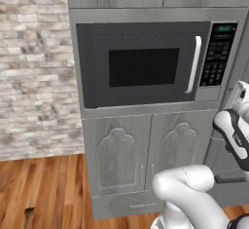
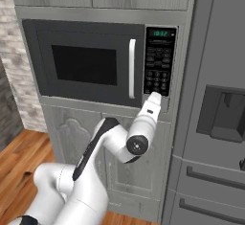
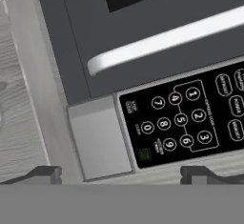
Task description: Remove the banana from the bowl and place it on the small plate. Then place the bowl with only the chicken drumstick in the microwave, close the door, and press the start button to microwave the chicken drumstick.
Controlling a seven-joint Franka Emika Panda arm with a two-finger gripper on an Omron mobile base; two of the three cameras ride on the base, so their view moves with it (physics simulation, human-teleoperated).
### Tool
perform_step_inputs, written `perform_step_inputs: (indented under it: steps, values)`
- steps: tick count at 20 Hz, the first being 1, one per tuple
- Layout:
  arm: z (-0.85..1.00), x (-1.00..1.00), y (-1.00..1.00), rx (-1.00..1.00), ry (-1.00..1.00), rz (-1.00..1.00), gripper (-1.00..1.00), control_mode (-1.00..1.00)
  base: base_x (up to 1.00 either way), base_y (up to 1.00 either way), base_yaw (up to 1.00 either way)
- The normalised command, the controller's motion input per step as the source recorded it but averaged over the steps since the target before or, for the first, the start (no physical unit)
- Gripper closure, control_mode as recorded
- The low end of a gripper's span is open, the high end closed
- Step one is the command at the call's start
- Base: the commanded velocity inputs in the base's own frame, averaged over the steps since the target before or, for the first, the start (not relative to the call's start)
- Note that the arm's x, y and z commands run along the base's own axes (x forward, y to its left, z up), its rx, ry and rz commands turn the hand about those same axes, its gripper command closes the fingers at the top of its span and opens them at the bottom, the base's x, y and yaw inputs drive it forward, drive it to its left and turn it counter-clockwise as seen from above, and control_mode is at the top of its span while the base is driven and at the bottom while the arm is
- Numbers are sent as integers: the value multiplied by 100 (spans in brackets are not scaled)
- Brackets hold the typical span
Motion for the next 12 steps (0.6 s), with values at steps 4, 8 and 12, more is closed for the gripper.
perform_step_inputs:
  steps: [4, 8, 12]
  values:
    - [-4, 36, 32, 0, 1, 4, -100, -100, 0, 0, 0]
    - [0, 20, 0, 0, 0, 0, -100, -100, 0, 0, 0]
    - [0, 17, -10, 0, 0, 0, -100, -100, 0, 0, 0]
